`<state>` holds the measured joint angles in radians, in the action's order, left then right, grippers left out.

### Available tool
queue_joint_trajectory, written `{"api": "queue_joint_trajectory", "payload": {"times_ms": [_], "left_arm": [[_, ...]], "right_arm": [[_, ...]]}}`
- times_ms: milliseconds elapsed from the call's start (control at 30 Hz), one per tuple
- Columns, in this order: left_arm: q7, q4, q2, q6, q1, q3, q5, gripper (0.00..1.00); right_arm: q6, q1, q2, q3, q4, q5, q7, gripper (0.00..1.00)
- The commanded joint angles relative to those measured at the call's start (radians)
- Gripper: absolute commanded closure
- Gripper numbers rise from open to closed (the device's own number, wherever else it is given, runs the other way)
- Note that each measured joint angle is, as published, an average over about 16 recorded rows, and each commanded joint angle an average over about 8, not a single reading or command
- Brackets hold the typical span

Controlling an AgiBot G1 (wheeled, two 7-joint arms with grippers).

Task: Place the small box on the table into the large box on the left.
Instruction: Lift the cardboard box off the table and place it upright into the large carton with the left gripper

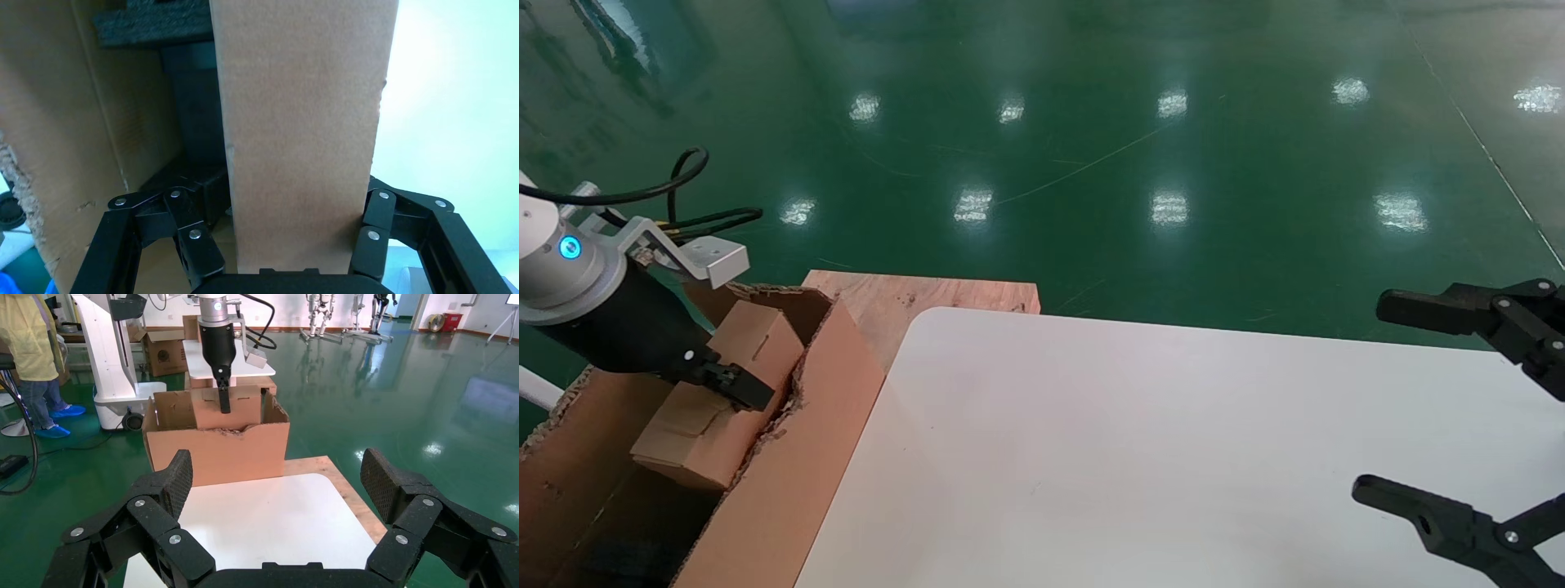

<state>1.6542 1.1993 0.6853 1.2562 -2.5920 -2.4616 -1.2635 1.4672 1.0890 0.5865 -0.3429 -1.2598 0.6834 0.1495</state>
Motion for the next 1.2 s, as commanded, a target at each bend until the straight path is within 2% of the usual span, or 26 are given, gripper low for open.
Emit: {"api": "queue_joint_trajectory", "payload": {"times_ms": [33, 500, 1200], "left_arm": [[-0.004, -0.010, -0.006, 0.001, 0.003, -0.005, -0.005, 1.00], [-0.044, -0.074, -0.040, -0.001, 0.030, -0.022, -0.013, 1.00], [-0.167, -0.207, -0.112, -0.014, 0.102, -0.063, -0.047, 1.00]], "right_arm": [[0.000, 0.000, 0.000, 0.000, 0.000, 0.000, 0.000, 0.00], [0.000, 0.000, 0.000, 0.000, 0.000, 0.000, 0.000, 0.00], [0.000, 0.000, 0.000, 0.000, 0.000, 0.000, 0.000, 0.00]]}}
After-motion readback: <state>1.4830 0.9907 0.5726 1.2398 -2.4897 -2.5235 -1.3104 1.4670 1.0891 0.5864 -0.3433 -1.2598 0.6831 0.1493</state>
